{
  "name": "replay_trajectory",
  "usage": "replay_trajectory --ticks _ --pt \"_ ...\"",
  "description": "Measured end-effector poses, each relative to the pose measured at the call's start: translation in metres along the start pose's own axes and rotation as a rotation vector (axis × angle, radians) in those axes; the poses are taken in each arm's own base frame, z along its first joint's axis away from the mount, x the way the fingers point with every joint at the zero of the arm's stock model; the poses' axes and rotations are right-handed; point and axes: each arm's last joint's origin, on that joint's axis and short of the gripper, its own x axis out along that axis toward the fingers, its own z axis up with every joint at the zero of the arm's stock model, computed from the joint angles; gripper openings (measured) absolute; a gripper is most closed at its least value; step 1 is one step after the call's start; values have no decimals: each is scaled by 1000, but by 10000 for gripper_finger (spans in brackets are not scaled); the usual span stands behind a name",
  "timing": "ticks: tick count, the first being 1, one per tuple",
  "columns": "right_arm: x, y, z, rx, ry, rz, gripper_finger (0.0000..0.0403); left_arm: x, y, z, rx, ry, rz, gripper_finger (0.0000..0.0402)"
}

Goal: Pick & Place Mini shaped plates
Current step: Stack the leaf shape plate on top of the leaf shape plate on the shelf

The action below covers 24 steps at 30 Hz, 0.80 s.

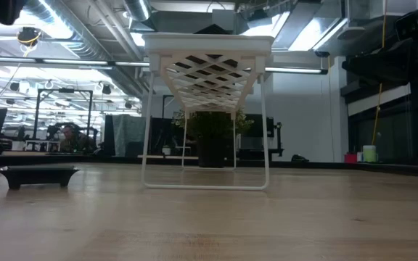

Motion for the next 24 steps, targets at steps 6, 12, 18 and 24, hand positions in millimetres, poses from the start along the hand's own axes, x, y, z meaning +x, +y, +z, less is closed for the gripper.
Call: replay_trajectory --ticks 6,12,18,24 --pt "0 0 0 0 1 0 102 -13 10 8 49 -49 38 1" --pt "0 0 0 0 0 0 102 -33 24 18 95 -142 68 2" --pt "0 0 0 0 0 0 102 -55 38 37 163 -261 77 2" --pt "0 0 0 0 1 1 102 -74 51 61 241 -385 92 1"
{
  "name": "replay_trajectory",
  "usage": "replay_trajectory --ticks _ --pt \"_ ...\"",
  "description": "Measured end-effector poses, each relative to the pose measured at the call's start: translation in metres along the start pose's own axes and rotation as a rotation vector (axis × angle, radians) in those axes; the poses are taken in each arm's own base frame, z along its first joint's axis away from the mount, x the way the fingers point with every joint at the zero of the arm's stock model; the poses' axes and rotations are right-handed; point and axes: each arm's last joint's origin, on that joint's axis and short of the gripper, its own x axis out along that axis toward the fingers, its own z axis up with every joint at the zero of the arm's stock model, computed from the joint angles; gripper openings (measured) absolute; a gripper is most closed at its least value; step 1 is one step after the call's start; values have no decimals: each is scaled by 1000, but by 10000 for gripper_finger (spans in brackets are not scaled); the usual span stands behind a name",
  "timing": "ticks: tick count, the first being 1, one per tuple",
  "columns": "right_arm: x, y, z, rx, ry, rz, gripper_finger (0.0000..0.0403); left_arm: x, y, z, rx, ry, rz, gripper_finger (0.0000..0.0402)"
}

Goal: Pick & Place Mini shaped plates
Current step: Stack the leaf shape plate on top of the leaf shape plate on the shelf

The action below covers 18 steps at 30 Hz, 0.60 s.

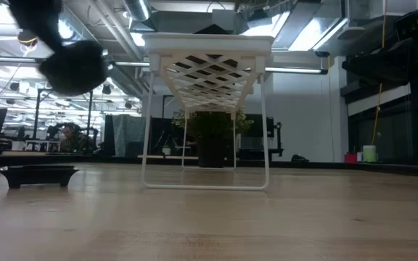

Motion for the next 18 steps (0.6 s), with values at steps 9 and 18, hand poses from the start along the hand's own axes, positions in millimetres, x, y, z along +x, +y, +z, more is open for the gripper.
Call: replay_trajectory --ticks 9,18 --pt "0 0 0 0 0 0 102 -8 30 32 95 -183 90 2" --pt "0 0 0 0 0 0 102 -8 44 58 250 -295 155 2"
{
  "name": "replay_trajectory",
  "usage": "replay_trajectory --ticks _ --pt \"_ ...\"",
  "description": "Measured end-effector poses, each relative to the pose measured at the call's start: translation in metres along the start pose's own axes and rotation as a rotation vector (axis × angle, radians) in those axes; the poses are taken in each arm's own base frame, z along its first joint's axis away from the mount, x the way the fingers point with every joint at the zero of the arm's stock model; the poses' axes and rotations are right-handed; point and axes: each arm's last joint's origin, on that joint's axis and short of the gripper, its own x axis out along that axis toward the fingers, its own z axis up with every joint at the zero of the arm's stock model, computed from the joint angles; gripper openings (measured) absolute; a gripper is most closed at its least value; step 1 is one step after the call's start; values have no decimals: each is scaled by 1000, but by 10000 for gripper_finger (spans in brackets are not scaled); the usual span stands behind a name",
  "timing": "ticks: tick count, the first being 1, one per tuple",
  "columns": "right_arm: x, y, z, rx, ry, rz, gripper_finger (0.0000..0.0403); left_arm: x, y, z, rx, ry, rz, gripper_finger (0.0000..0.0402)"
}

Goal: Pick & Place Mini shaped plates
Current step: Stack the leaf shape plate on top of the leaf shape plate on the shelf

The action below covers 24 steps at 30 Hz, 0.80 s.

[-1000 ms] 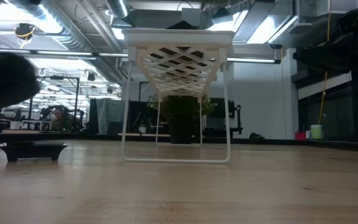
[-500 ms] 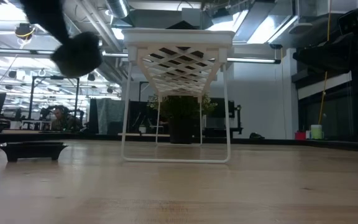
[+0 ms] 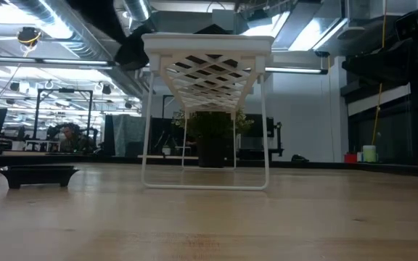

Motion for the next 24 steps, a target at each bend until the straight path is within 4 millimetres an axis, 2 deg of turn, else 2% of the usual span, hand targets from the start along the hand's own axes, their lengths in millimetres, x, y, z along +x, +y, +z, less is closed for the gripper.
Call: replay_trajectory --ticks 8,13,18,24 --pt "0 0 0 0 0 0 102 11 10 20 244 -92 30 2" --pt "0 0 0 0 0 0 102 14 13 27 472 -129 52 2" --pt "0 0 0 0 0 0 102 14 11 35 728 -185 73 1" --pt "0 0 0 0 0 0 102 12 6 45 926 -287 62 2"
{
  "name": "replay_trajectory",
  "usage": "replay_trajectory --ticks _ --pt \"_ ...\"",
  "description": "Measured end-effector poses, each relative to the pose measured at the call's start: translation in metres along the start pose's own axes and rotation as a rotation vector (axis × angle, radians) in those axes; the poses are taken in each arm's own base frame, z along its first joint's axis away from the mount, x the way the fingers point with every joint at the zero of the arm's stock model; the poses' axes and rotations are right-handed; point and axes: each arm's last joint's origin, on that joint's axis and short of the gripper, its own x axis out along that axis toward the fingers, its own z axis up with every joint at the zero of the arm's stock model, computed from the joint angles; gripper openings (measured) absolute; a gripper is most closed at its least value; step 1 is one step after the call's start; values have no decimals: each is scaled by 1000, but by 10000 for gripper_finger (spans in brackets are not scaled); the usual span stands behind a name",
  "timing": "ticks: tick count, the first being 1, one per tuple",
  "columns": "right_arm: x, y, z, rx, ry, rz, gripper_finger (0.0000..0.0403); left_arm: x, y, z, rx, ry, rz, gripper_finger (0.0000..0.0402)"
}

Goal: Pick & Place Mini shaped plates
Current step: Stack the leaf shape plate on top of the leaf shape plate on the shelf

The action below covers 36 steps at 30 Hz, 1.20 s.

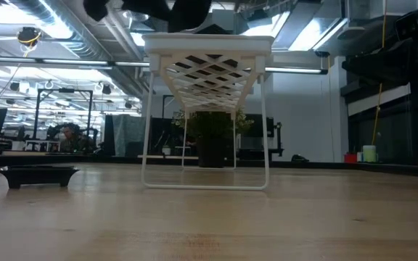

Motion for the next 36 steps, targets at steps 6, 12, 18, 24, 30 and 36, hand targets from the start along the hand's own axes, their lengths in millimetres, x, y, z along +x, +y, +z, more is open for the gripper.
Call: replay_trajectory --ticks 6,12,18,24,30,36 --pt "0 0 0 0 0 0 102 6 2 9 136 -46 51 2" --pt "0 0 0 0 1 0 102 11 4 16 78 -77 92 2" --pt "0 0 0 0 0 0 102 23 -4 19 10 -33 86 2" --pt "0 0 0 0 1 0 102 36 -9 28 -153 4 52 1" --pt "0 0 0 0 0 0 102 41 -15 37 -263 41 -33 2" --pt "0 0 0 0 0 0 102 40 -26 45 -312 29 -88 3"
